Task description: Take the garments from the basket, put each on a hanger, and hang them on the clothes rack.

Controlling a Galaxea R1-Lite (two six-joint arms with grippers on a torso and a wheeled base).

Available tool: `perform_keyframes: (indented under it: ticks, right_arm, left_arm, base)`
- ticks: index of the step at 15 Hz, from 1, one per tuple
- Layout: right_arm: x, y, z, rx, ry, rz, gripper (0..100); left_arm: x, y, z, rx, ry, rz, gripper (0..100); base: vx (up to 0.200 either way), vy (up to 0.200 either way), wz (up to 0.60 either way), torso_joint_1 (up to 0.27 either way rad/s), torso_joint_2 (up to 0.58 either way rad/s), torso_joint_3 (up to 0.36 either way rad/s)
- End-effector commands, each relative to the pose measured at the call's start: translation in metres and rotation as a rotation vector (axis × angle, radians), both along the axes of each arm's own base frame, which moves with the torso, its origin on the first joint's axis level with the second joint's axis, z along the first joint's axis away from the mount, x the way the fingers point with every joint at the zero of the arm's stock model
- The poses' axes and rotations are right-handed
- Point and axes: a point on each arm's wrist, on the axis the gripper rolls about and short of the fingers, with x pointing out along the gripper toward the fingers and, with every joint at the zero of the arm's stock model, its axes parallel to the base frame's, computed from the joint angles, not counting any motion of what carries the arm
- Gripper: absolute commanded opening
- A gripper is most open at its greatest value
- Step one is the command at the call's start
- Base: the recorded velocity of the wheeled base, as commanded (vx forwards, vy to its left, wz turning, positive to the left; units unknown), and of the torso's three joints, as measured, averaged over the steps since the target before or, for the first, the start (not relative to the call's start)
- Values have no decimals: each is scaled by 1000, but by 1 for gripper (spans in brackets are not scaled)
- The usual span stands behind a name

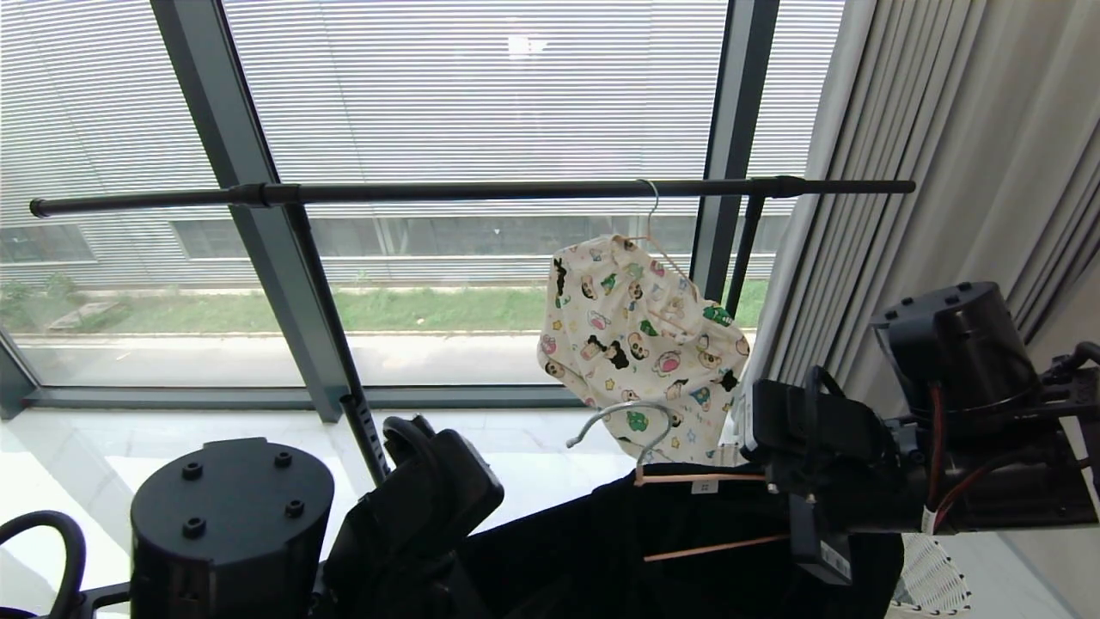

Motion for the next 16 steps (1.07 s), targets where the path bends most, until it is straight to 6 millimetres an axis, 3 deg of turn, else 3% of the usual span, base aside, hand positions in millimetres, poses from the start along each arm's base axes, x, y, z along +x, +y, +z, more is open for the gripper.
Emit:
perform_keyframes:
  ticks: [1, 3, 5, 9, 14, 15, 16]
  right_arm:
    - [-1, -14, 4, 14, -14, -29, 0]
    - [4, -21, 7, 54, -46, -54, 0]
    - [4, -23, 11, 83, -75, -53, 0]
    - [-5, -30, 15, 92, -113, 0, 0]
    - [-10, -31, 20, 101, -151, 45, 0]
    - [-12, -32, 21, 101, -160, 52, 0]
    - [-12, -32, 21, 102, -161, 52, 0]
  left_arm:
    - [-9, 23, -5, 5, 0, 47, 100]
    - [-17, 44, -13, 15, 9, 96, 100]
    - [-13, 57, -18, 28, 21, 167, 100]
    - [-3, 67, -20, 32, 34, 249, 100]
    - [-10, 71, -30, 54, 67, 211, 100]
    - [-10, 71, -29, 54, 65, 207, 0]
    - [-10, 71, -30, 57, 67, 206, 0]
  base:
    - [0, 0, 0, 0, 0, 0]
    - [0, 0, 0, 0, 0, 0]
    - [0, 0, 0, 0, 0, 0]
    - [0, 0, 0, 0, 0, 0]
    - [0, 0, 0, 0, 0, 0]
    - [0, 0, 0, 0, 0, 0]
    - [0, 0, 0, 0, 0, 0]
